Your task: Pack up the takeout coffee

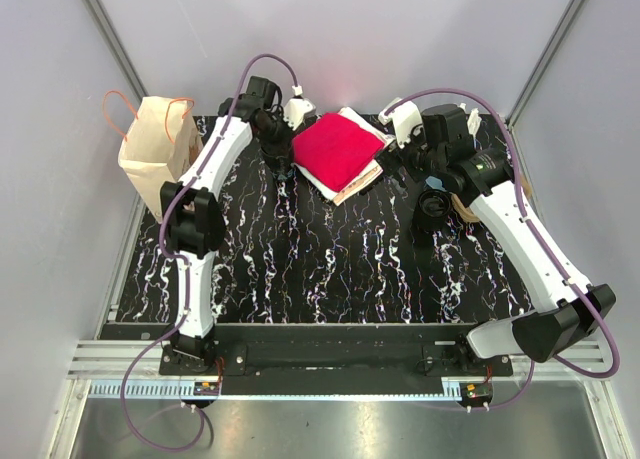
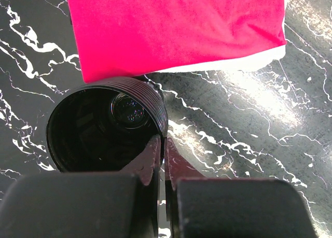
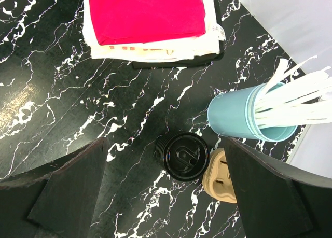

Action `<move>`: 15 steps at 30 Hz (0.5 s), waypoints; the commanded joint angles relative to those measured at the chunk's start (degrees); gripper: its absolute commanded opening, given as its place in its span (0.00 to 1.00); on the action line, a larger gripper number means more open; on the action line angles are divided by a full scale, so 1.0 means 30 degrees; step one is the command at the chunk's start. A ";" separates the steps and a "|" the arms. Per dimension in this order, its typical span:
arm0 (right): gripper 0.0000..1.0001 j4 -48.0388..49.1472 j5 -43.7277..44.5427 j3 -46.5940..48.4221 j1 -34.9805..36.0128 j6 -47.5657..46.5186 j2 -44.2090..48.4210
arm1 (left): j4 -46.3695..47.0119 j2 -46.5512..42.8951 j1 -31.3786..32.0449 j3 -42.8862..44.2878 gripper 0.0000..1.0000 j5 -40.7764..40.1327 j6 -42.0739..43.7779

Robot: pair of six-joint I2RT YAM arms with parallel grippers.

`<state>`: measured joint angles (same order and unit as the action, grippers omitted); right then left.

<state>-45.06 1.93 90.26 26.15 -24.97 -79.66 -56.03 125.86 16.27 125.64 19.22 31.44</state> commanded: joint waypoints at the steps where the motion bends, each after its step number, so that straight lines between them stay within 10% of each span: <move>1: 1.00 0.0752 -0.0117 -0.0145 -0.0163 0.0297 0.0625 | 0.0483 -0.0704 0.0230 0.0716 0.00 -0.0665 0.0066; 15: 1.00 0.0840 -0.0118 -0.0291 -0.0221 0.0297 0.0771 | 0.0776 -0.0997 0.0494 0.0921 0.00 -0.1046 -0.0080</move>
<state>-44.77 1.93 89.49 26.06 -24.97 -79.55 -55.86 125.86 17.32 125.64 17.37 31.44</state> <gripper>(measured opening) 0.994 0.012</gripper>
